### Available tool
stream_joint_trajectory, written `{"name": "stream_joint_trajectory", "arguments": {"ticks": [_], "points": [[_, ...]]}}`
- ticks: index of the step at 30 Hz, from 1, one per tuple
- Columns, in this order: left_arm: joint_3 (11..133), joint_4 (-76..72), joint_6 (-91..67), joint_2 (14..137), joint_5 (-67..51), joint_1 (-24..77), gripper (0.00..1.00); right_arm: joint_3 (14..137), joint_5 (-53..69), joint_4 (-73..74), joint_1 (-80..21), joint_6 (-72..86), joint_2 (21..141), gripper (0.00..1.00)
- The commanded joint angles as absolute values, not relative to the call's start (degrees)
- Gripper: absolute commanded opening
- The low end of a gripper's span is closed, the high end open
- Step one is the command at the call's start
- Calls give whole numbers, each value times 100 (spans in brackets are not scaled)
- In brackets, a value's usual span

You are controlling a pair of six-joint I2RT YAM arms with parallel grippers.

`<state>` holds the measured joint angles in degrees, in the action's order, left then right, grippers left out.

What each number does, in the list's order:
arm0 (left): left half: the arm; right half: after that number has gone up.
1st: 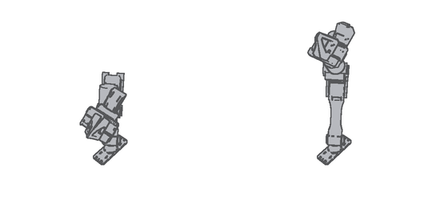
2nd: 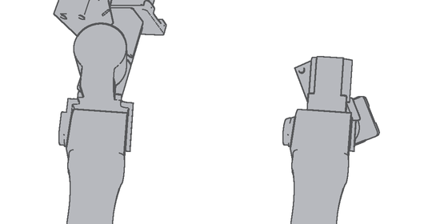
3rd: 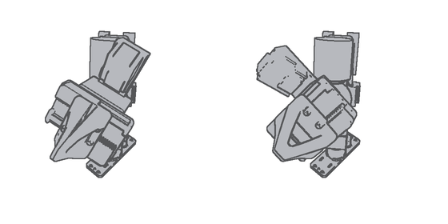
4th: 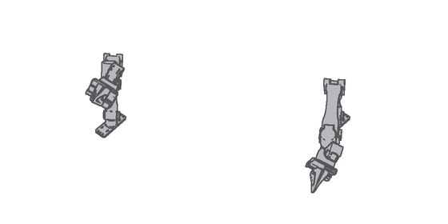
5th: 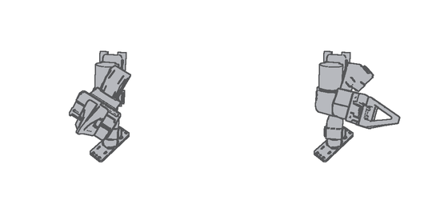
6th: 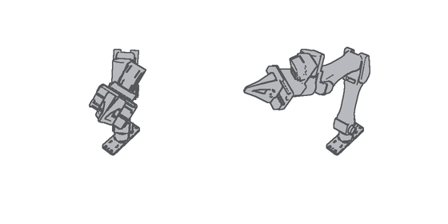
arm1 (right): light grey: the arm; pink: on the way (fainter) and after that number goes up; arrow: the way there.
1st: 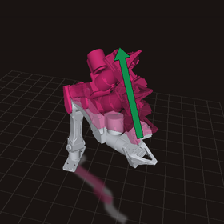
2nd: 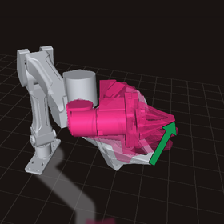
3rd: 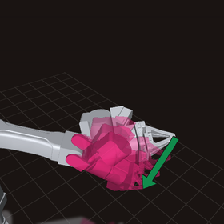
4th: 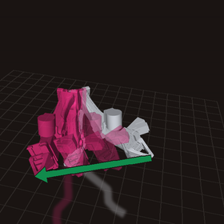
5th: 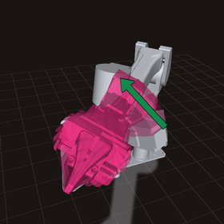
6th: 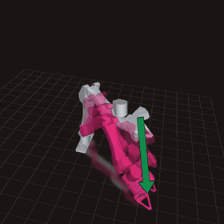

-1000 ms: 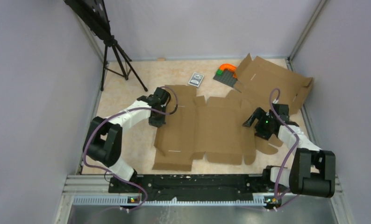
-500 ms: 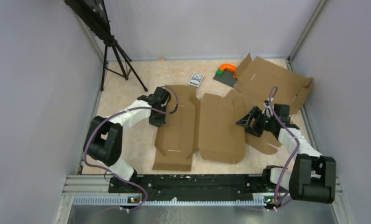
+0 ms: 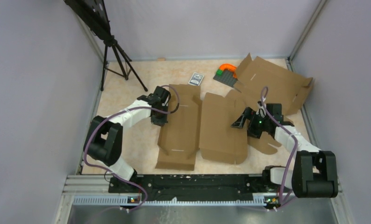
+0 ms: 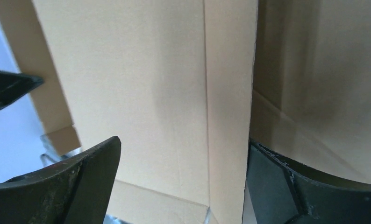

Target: Fold the paper box

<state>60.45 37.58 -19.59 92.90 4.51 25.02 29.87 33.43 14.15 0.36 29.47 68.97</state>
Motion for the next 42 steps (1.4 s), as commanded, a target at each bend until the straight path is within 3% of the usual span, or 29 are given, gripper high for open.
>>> {"name": "stream_joint_trajectory", "arguments": {"ticks": [1,8,16,20,26,34,37,42], "points": [[6078,3553,-2023,9360,66,2540,0,3511,2224,1903,-235,2476,6713,99],[6154,3524,-1934,9461,-155,2629,0,4121,750,2351,-1227,2448,6904,99],[6295,3560,-1976,9573,-216,2785,0,4356,734,2308,-1671,2492,7452,99],[6284,3570,-1978,9544,-224,2785,0,4574,-178,2623,-1742,2258,7293,99],[6350,3550,-1995,9593,-314,2866,0,5390,-2156,3335,-2678,2192,7898,97],[6449,3612,-1975,9654,-348,2913,0,6537,-4332,4729,-3585,2285,9636,99],[6447,3615,-1978,9664,-347,2915,0,6510,-4189,4668,-3617,2264,9845,99],[6400,3604,-1982,9619,-343,2917,0,6415,-3514,4148,-3615,2247,9195,99]]}}
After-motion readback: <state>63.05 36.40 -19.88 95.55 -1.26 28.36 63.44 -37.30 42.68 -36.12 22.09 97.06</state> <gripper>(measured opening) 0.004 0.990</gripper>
